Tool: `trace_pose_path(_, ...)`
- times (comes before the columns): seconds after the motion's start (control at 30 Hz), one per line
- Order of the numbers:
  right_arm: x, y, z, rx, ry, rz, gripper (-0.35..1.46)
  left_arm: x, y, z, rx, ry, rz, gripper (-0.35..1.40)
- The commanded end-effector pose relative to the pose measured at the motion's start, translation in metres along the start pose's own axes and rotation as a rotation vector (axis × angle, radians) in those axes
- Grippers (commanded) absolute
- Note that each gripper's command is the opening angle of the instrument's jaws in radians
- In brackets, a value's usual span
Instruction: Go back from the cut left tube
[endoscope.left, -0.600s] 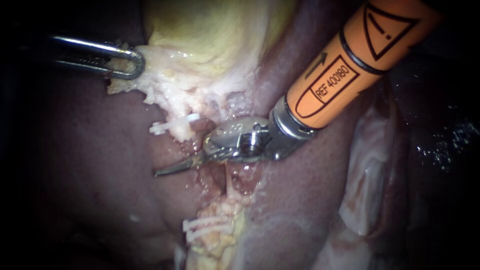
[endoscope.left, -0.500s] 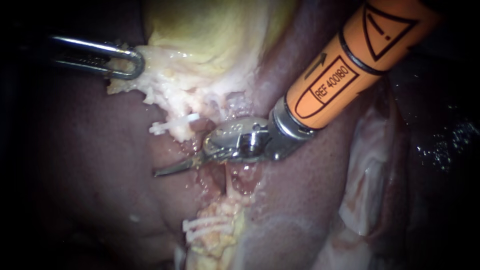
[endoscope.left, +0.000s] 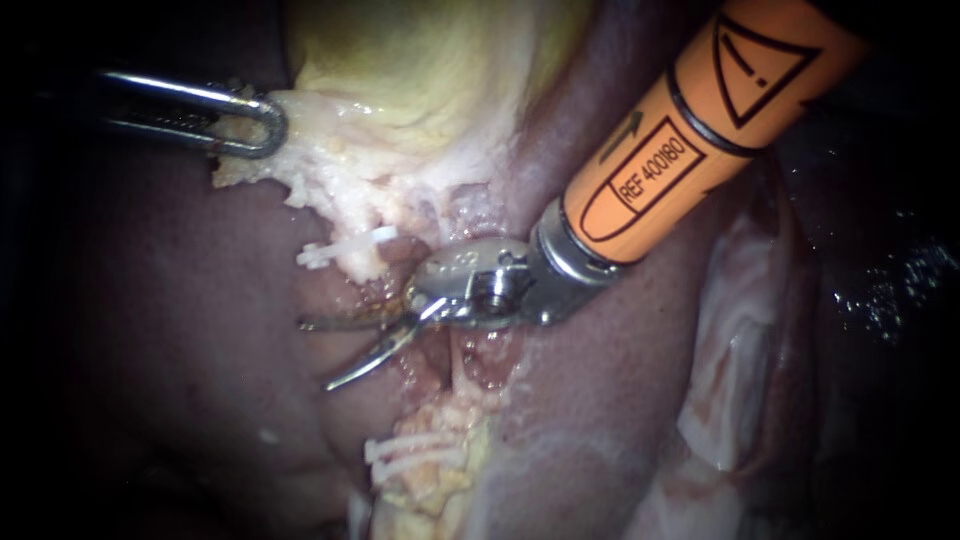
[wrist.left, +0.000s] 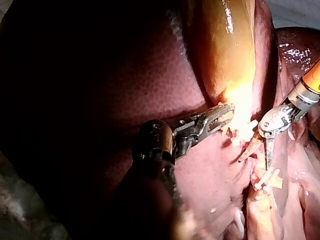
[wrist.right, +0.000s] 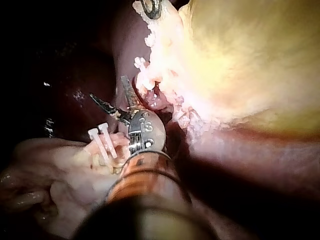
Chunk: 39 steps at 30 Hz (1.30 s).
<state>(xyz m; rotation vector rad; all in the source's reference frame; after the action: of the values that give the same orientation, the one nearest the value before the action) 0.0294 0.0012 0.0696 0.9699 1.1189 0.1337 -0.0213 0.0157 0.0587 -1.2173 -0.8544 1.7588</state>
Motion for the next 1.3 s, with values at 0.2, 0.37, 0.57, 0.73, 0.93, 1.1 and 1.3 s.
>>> trace_pose_path(0.2,-0.0025,-0.0031,-0.0036,-0.347,0.066,-0.057,1.43,0.0,0.0,0.0,-0.001,0.0,0.0,-0.35)
trace_pose_path(0.37,-0.0051,-0.0053,-0.0075,-0.553,0.051,-0.147,1.43,0.0,-0.0002,0.0,-0.001,0.0,0.0,-0.35)
trace_pose_path(0.57,-0.0076,-0.0072,-0.0122,-0.665,0.012,-0.212,1.43,0.0,-0.0002,0.0,-0.001,0.0,0.0,-0.35)
trace_pose_path(0.73,-0.0081,-0.008,-0.0161,-0.691,-0.019,-0.238,1.43,0.0,-0.0002,0.0,-0.001,0.0,0.0,-0.35)
trace_pose_path(0.93,-0.0077,-0.0085,-0.0188,-0.697,-0.033,-0.23,1.43,-0.0001,-0.0003,0.0,-0.001,0.0,0.001,-0.35)
trace_pose_path(1.1,-0.0078,-0.0088,-0.0193,-0.682,-0.032,-0.223,1.43,-0.0006,-0.0008,0.0007,0.003,0.002,0.005,-0.35)
trace_pose_path(1.3,-0.0078,-0.0088,-0.0193,-0.682,-0.032,-0.223,1.43,-0.002,-0.0023,0.0029,0.012,0.005,0.015,-0.35)
